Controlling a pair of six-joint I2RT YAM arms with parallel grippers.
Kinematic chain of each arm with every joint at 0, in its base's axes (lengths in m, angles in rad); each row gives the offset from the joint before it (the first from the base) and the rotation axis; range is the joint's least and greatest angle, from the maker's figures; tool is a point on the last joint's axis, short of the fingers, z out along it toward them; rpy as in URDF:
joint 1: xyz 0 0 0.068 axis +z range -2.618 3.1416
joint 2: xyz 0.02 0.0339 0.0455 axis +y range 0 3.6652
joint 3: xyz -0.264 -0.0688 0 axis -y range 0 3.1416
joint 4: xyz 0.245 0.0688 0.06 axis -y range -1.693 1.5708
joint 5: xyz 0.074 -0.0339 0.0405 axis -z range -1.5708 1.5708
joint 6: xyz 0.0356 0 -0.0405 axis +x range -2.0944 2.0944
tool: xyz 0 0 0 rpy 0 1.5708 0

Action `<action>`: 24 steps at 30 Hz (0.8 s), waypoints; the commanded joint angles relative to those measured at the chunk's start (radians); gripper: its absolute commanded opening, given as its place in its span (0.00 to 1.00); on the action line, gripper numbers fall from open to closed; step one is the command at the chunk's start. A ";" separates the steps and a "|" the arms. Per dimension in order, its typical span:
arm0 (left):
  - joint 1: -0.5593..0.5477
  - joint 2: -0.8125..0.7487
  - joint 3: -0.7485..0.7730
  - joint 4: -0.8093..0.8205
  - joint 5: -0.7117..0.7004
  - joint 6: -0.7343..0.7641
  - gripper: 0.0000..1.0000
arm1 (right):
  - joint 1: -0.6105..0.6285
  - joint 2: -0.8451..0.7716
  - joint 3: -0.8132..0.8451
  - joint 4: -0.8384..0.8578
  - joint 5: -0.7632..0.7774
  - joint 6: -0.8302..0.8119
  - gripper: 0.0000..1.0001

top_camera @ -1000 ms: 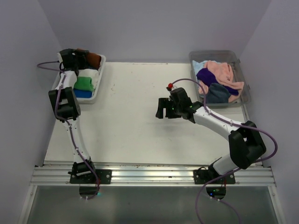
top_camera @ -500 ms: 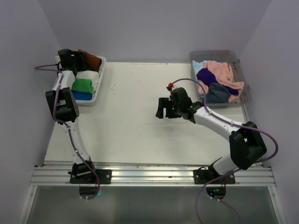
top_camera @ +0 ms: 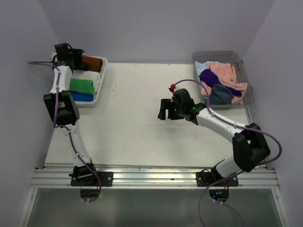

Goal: Roll the towels
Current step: Place the rolled towel into the container

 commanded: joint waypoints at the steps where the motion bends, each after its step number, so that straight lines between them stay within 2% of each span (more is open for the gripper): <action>1: 0.016 -0.129 -0.043 0.001 -0.034 0.031 0.71 | -0.006 -0.033 0.030 0.024 -0.001 -0.004 0.79; 11: 0.017 -0.182 -0.126 0.012 -0.011 0.060 0.80 | -0.006 -0.045 0.024 0.028 -0.003 -0.003 0.79; 15: 0.013 -0.194 -0.156 0.140 0.015 0.097 0.80 | -0.006 -0.060 0.021 0.018 0.020 -0.009 0.79; 19: 0.013 -0.127 -0.124 0.245 0.070 0.141 0.80 | -0.006 -0.062 0.025 0.013 0.034 -0.015 0.79; 21: 0.013 -0.050 -0.034 0.204 0.082 0.156 0.79 | -0.006 -0.057 0.028 0.015 0.026 -0.013 0.79; 24: 0.013 -0.001 -0.009 0.209 0.075 0.157 0.79 | -0.006 -0.050 0.035 0.011 0.022 -0.012 0.79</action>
